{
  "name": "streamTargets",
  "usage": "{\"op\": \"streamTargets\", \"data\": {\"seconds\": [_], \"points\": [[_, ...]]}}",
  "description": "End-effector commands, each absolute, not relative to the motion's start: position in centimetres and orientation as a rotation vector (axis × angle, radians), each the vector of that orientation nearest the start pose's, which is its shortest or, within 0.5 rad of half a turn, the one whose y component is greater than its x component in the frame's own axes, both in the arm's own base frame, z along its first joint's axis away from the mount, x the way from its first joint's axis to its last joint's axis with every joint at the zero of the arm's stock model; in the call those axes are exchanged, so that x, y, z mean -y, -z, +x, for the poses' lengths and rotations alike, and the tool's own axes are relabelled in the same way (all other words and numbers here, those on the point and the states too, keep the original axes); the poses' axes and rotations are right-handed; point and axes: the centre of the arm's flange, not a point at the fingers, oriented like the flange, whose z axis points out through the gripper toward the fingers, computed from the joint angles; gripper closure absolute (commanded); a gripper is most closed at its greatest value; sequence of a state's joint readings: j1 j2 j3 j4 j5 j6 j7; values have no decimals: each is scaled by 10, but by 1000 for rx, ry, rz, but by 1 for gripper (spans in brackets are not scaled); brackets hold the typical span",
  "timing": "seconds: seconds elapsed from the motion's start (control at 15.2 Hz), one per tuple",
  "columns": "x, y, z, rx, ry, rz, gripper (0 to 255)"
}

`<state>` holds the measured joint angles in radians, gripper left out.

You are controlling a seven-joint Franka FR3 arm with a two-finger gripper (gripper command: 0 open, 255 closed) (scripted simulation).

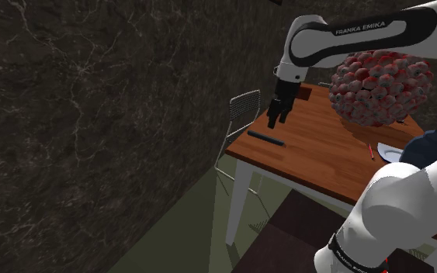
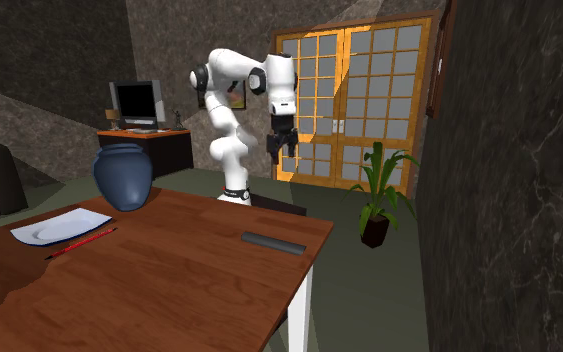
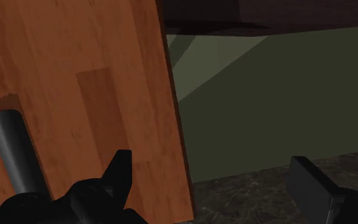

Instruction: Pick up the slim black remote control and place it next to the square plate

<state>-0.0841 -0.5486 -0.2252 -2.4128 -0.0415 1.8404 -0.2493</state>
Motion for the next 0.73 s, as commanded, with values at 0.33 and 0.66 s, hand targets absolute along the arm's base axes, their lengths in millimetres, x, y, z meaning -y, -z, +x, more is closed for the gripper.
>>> {"op": "streamTargets", "data": {"seconds": [0.33, 0.66], "points": [[202, -450, 392, 45, -20, -3060, 0], [254, -416, 414, 92, -21, -3059, 0]]}}
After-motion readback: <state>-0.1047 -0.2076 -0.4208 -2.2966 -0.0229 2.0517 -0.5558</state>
